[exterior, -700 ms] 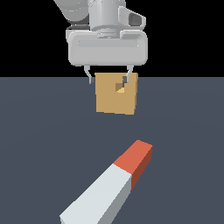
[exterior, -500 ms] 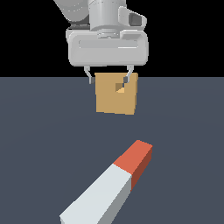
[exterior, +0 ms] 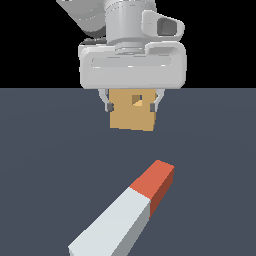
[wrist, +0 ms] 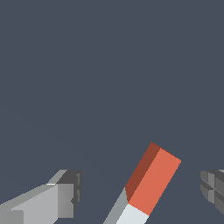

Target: Insert the peg into the horizontal hole in a box.

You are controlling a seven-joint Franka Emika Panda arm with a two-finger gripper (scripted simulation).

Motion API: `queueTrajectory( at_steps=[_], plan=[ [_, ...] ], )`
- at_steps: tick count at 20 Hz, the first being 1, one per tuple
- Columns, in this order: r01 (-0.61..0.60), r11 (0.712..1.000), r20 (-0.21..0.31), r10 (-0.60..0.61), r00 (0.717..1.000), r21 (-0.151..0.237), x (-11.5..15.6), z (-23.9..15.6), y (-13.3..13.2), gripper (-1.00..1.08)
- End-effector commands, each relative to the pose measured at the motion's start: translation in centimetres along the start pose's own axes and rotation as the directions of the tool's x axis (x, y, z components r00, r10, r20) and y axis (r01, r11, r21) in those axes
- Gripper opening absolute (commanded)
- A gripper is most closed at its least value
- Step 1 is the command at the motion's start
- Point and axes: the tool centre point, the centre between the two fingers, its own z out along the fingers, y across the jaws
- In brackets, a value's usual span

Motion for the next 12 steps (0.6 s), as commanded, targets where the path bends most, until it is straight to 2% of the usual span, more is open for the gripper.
queueTrajectory(
  at_steps=[1,4,7,12],
  plan=[
    [-0.096,0.995,0.003,0.096,0.995,0.002,-2.9,1.6,0.6,1.00],
    [-0.231,0.973,0.005,0.231,0.973,0.004,-6.8,3.7,1.1,1.00],
    [-0.344,0.939,0.006,0.344,0.939,0.006,-10.3,5.6,1.0,1.00],
    [-0.470,0.883,0.007,0.470,0.883,0.008,-14.3,7.8,0.3,1.00]
  ],
)
